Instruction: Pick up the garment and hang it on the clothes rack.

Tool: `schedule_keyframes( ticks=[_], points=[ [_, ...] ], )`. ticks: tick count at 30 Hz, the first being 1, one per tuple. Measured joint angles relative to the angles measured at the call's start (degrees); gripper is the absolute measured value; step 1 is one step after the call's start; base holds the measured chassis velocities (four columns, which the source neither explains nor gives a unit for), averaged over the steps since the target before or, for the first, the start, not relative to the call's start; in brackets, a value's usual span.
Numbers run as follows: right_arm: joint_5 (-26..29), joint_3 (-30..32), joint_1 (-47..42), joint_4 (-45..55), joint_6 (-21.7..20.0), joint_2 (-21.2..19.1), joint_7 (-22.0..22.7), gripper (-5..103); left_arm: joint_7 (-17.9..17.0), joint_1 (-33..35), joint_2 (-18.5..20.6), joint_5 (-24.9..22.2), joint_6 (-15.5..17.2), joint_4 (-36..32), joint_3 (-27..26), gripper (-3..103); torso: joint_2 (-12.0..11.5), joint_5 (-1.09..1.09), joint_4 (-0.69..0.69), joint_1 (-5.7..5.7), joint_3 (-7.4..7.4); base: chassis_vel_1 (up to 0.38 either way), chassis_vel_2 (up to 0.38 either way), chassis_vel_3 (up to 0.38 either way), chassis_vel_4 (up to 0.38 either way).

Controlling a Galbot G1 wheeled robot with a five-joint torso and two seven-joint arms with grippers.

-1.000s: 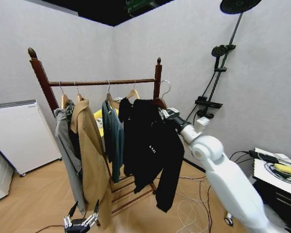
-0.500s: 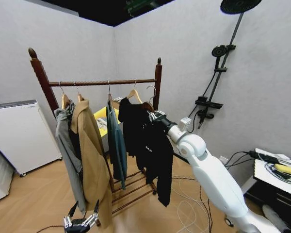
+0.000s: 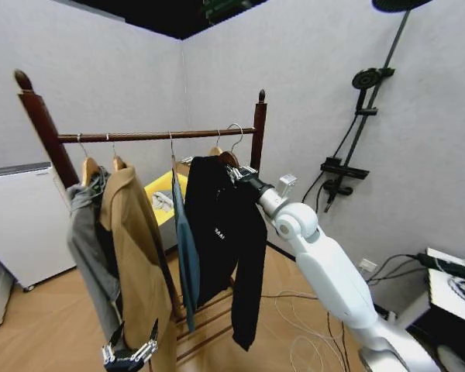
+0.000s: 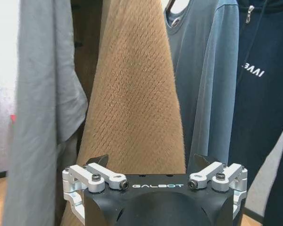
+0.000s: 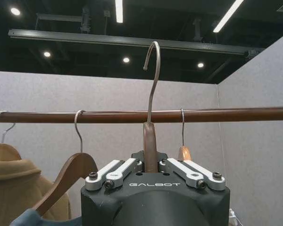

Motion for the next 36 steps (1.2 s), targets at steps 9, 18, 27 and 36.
schedule_keyframes(
  ticks=[9, 18, 27, 36],
  points=[
    [-0.47, -5.04, 7.77, -5.79, -1.52, 4.38, 1.2, 10, 0.0, 0.01, -0.01, 0.0, 0.0, 0.0, 0.0, 100, 0.06, -0.01, 0.03, -0.15, -0.05, -0.02, 0.024, 0.001, -0.001],
    [-2.02, -10.67, 11.87, -13.17, -2.54, 6.84, 3.04, 10, -0.01, 0.01, 0.0, 0.0, 0.0, 0.0, -0.01, 100, 0.05, -0.01, 0.03, -0.09, -0.03, 0.018, -0.021, -0.014, 0.012],
    [-3.29, -12.07, 13.64, -18.99, -1.74, 8.21, 3.13, 10, -0.01, 0.0, -0.01, 0.0, 0.0, 0.0, -0.01, 100, 0.04, 0.0, 0.03, -0.09, -0.03, 0.0, 0.0, 0.0, 0.0],
    [-4.05, -11.35, 15.58, -20.73, -0.85, 9.36, 2.96, 10, -0.01, 0.01, 0.0, 0.0, 0.0, 0.0, -0.01, 100, 0.04, -0.01, 0.03, -0.09, -0.03, 0.0, 0.0, 0.0, 0.0]
  ],
)
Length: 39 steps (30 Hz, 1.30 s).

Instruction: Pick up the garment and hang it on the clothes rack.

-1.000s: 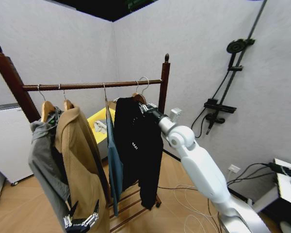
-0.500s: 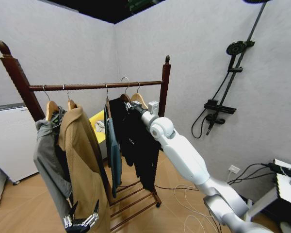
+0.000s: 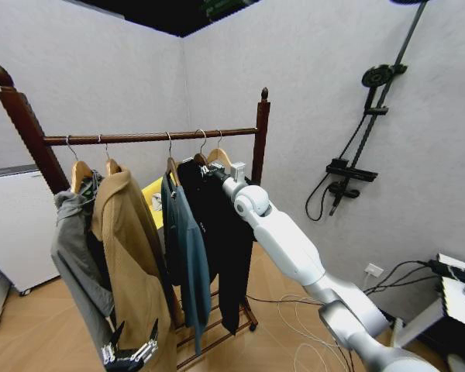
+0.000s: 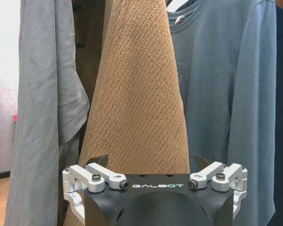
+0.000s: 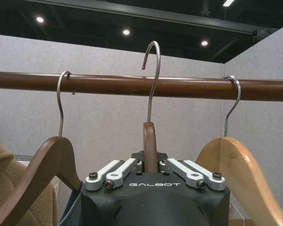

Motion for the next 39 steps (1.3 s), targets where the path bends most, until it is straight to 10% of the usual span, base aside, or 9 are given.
schedule_keyframes(
  ticks=[20, 32, 39],
  points=[
    [-3.78, -0.76, -0.52, -3.05, 0.11, 0.54, -1.44, 9, 0.0, 0.0, 0.0, 0.0, 0.0, 0.0, 0.0, 100, 0.0, 0.0, 0.01, 0.0, -0.01, 0.0, 0.0, 0.0, 0.0],
    [1.45, 4.21, -8.03, 9.59, -0.05, -4.91, 1.08, 51, 0.0, 0.0, 0.0, 0.0, 0.0, 0.0, 0.0, 100, 0.0, 0.01, 0.02, 0.0, -0.01, 0.0, 0.0, 0.0, 0.0],
    [2.7, 13.18, -19.82, 21.89, 0.19, -17.25, 3.14, 79, -0.01, 0.0, -0.01, 0.0, 0.0, 0.0, 0.0, 100, 0.0, 0.02, -0.02, -0.01, -0.01, 0.0, 0.0, 0.0, 0.0]
  ],
)
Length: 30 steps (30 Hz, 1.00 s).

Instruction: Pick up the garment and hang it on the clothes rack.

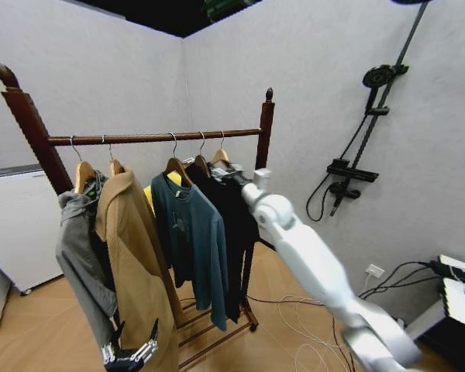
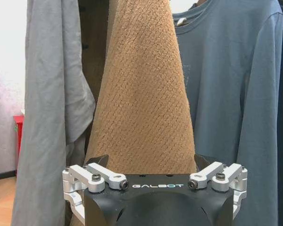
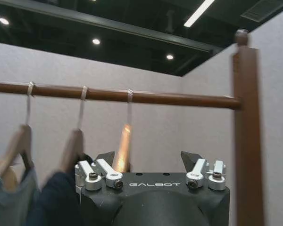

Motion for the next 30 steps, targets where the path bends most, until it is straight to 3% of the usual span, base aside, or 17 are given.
schedule_keyframes(
  ticks=[1, 2, 4, 5, 8, 10, 11, 13, 16, 18, 24, 30],
  points=[
    [-0.09, 1.43, -2.4, 1.1, 0.12, -1.15, 0.02, 79, 0.01, 0.0, 0.0, 0.0, 0.0, 0.0, 0.0, 100, 0.0, 0.01, -0.01, 0.0, 0.0, 0.0, 0.0, 0.0, 0.0],
    [-0.57, 5.68, -9.45, 4.42, 0.95, -3.75, 0.13, 89, 0.02, 0.0, 0.0, 0.0, 0.0, 0.0, 0.01, 100, 0.0, 0.04, 0.0, 0.01, 0.01, 0.0, 0.0, 0.0, 0.0],
    [-0.87, 7.57, -12.44, 5.95, 1.57, -4.58, 0.57, 89, 0.01, 0.0, 0.0, 0.0, 0.0, 0.0, 0.01, 100, 0.0, 0.02, 0.0, 0.01, 0.01, 0.0, 0.0, 0.0, 0.0],
    [-1.95, 11.88, -18.97, 9.06, 2.65, -5.53, 0.95, 98, 0.0, 0.0, 0.0, 0.0, 0.0, 0.0, 0.0, 100, 0.0, -0.02, 0.04, 0.0, 0.0, 0.0, 0.0, 0.0, 0.0],
    [-5.08, 18.29, -30.38, 13.17, 3.85, -5.08, 0.58, 99, 0.0, 0.0, 0.0, 0.0, 0.0, 0.0, 0.0, 100, 0.0, 0.01, 0.02, 0.0, 0.0, 0.0, 0.0, 0.0, 0.0],
    [-9.36, 24.71, -43.89, 17.36, 5.53, -2.17, -0.66, 100, 0.02, 0.0, 0.0, 0.0, 0.0, 0.0, 0.01, 100, 0.01, -0.01, 0.02, 0.0, 0.0, 0.0, 0.0, 0.0, 0.0],
    [-9.36, 24.71, -43.89, 17.36, 5.53, -2.17, -0.66, 100, 0.02, 0.0, 0.0, 0.0, 0.0, 0.0, 0.01, 100, 0.01, -0.01, 0.02, 0.0, 0.0, 0.0, 0.0, 0.0, 0.0],
    [-14.12, 28.32, -57.66, 19.98, 8.74, 4.05, -1.33, 100, 0.02, 0.0, 0.0, 0.0, 0.0, 0.0, 0.01, 100, 0.01, 0.0, 0.01, 0.0, 0.0, 0.0, 0.0, 0.0, 0.0],
    [-16.78, 29.02, -62.86, 20.66, 10.66, 7.65, -1.62, 100, 0.02, 0.0, 0.01, 0.0, 0.0, 0.0, 0.01, 100, 0.01, 0.0, 0.0, -0.01, 0.0, 0.0, 0.0, 0.0, 0.0],
    [-21.84, 29.38, -73.07, 21.38, 15.26, 13.65, -2.39, 100, -0.01, 0.0, 0.0, 0.0, 0.0, 0.0, 0.0, 100, 0.01, -0.03, 0.02, -0.01, -0.01, 0.0, 0.0, 0.0, 0.0],
    [-23.89, 29.24, -82.59, 21.38, 20.69, 16.94, -2.51, 100, 0.01, 0.0, 0.0, 0.0, 0.0, 0.0, 0.0, 100, 0.01, -0.03, 0.03, -0.01, 0.0, 0.0, 0.0, 0.0, 0.0],
    [-24.85, 29.38, -83.68, 21.06, 21.6, 17.65, -2.01, 100, 0.01, 0.0, 0.0, 0.0, 0.0, 0.0, 0.0, 100, 0.0, -0.02, 0.03, 0.0, 0.01, 0.0, 0.0, 0.0, 0.0]
  ],
)
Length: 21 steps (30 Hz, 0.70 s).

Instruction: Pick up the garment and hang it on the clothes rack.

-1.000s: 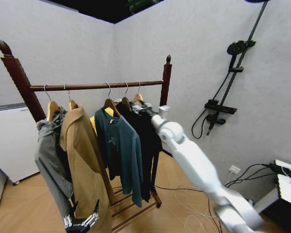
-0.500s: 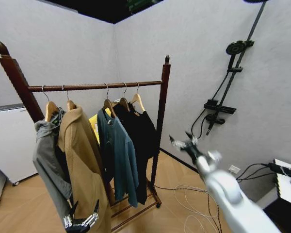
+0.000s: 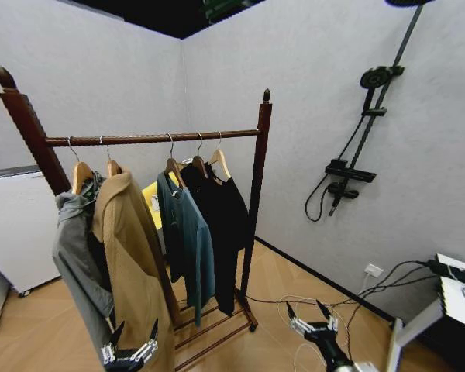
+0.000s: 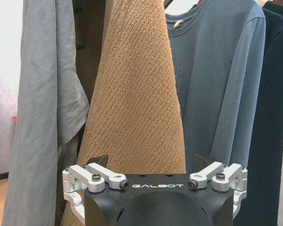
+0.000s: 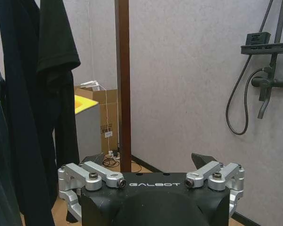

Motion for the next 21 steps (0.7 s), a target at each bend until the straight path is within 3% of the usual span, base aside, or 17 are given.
schedule_keyframes(
  ticks=[21],
  points=[
    [0.23, -0.33, 0.99, -0.25, -0.29, -0.21, 0.12, 100, 0.0, 0.0, 0.0, 0.0, 0.0, 0.0, 0.0, 100, 0.0, 0.0, -0.01, 0.01, 0.0, -0.008, -0.006, -0.005, -0.006]
  ],
)
